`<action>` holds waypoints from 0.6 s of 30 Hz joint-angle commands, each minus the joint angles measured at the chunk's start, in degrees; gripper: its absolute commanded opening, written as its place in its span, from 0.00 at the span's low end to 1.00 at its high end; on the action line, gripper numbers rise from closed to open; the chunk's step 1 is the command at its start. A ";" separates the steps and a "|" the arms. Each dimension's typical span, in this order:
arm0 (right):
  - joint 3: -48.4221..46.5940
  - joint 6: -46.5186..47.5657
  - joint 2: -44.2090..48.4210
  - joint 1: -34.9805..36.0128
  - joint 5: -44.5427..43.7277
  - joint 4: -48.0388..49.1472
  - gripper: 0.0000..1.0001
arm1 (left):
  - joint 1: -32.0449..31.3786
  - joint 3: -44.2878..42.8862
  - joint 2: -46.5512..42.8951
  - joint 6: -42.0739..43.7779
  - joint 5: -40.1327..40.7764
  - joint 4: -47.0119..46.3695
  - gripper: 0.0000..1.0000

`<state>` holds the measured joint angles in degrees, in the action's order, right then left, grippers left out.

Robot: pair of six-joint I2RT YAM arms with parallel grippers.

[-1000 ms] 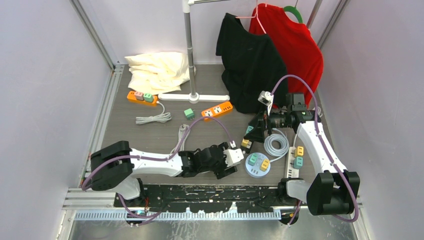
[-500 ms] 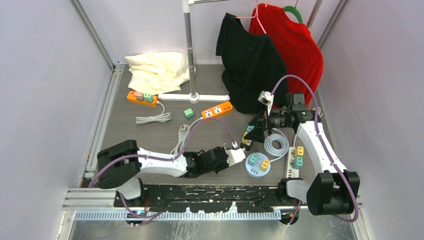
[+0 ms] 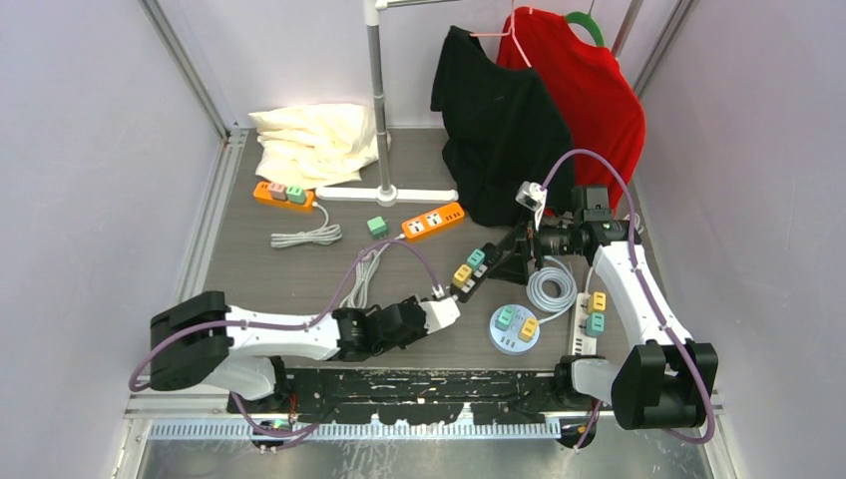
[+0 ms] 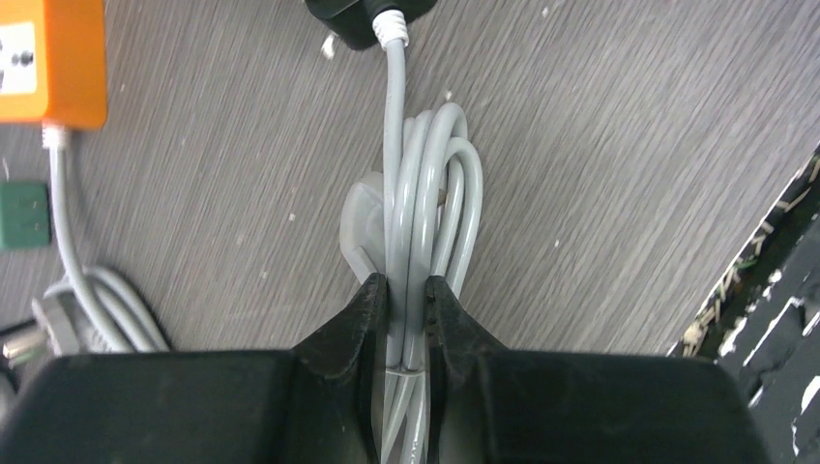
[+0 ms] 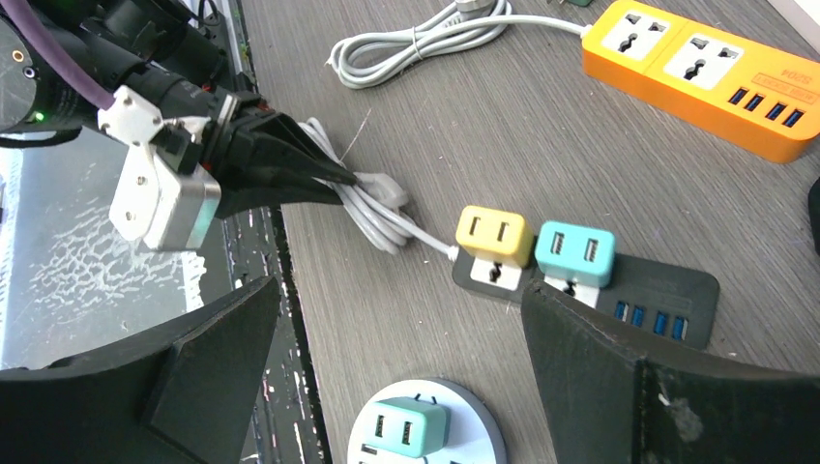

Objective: Pull the plug off the socket

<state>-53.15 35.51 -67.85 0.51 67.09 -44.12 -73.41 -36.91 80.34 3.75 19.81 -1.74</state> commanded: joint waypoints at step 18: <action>-2.18 1.09 0.83 -0.51 0.05 0.17 1.00 | 0.19 4.41 -20.49 -18.24 11.71 12.65 0.59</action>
<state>-53.15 35.75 -67.85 0.30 66.61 -44.27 -73.38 -32.36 64.66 -11.18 28.62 11.57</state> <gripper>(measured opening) 0.999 0.500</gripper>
